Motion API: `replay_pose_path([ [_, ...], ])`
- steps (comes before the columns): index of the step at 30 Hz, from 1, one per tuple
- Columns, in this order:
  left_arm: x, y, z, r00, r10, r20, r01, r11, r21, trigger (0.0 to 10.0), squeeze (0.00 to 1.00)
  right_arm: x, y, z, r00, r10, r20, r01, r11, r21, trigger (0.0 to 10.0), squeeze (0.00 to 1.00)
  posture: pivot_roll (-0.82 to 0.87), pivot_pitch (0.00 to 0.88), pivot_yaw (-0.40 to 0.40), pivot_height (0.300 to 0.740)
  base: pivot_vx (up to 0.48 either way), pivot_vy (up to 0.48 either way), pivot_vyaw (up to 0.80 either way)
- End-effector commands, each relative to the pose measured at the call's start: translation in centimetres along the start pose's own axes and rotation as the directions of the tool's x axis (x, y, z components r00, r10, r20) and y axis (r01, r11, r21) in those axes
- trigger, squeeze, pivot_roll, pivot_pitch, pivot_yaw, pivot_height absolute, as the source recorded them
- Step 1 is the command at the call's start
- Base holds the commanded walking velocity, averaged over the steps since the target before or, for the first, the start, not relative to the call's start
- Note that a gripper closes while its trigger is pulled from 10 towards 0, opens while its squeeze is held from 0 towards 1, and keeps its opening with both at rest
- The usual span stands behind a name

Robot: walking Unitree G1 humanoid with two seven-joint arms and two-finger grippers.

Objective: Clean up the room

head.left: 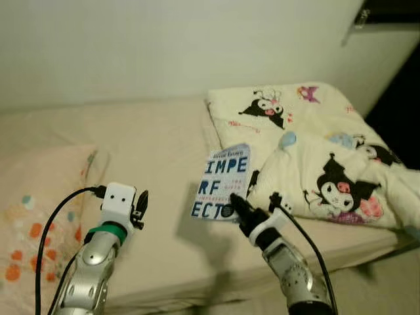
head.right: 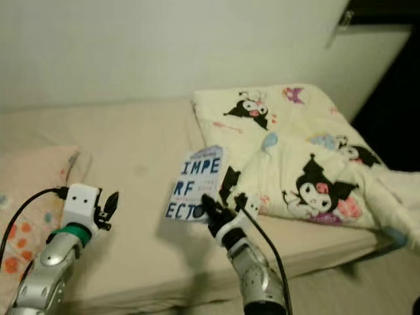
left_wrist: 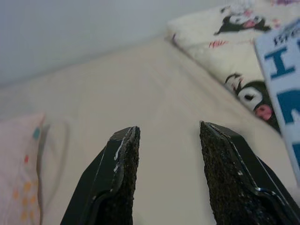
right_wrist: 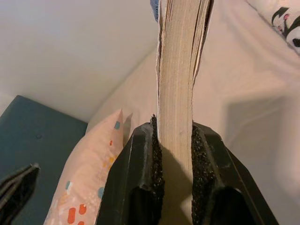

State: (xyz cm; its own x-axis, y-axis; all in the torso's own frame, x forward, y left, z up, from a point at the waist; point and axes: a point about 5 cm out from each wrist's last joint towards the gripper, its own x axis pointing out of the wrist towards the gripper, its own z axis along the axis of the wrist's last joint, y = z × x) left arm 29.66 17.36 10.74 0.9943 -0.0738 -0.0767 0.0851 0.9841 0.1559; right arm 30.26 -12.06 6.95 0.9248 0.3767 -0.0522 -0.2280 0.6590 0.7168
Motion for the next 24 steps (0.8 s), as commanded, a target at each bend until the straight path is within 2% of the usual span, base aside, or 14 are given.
replay_pose_path([
  [1,-0.2,-0.2,-1.0,0.999,-0.010,-0.040,0.010,1.000,0.003,10.0,0.00,-0.4,0.0,-0.3,1.000,-0.006,0.024,0.005,1.000,0.017,10.0,0.00,0.09,0.000,0.077,0.735,0.000,0.000,0.00],
  [7,-0.1,0.0,-0.6,1.000,0.004,-0.021,-0.004,1.000,-0.008,10.0,0.00,-0.1,0.3,-0.5,1.000,-0.003,0.013,0.003,1.000,0.008,10.0,0.00,0.11,0.000,0.055,0.740,0.000,0.000,0.00],
  [13,-1.4,1.1,-1.4,0.997,0.067,-0.049,-0.069,0.997,-0.031,10.0,0.00,0.6,0.3,-0.4,1.000,-0.005,-0.007,0.005,1.000,-0.016,10.0,0.00,0.12,0.000,0.040,0.740,0.000,0.000,0.00],
  [19,-1.7,1.3,-1.7,0.995,0.078,-0.053,-0.080,0.997,-0.022,10.0,0.00,0.7,0.4,-0.5,1.000,0.000,-0.026,-0.001,0.999,-0.035,10.0,0.00,0.13,0.000,0.006,0.740,0.000,0.000,0.00],
  [21,-1.8,1.2,-1.7,0.996,0.078,-0.051,-0.079,0.997,-0.015,10.0,0.00,0.8,0.5,-0.6,0.999,-0.003,-0.033,0.001,0.999,-0.040,10.0,0.00,0.13,0.000,0.006,0.740,0.000,0.000,0.51],
  [24,-1.7,1.0,-1.6,0.996,0.069,-0.047,-0.069,0.998,0.005,10.0,0.00,0.9,0.4,-0.7,0.999,-0.014,-0.043,0.011,0.999,-0.048,10.0,0.00,0.13,0.000,0.006,0.740,0.000,-0.480,0.80],
])
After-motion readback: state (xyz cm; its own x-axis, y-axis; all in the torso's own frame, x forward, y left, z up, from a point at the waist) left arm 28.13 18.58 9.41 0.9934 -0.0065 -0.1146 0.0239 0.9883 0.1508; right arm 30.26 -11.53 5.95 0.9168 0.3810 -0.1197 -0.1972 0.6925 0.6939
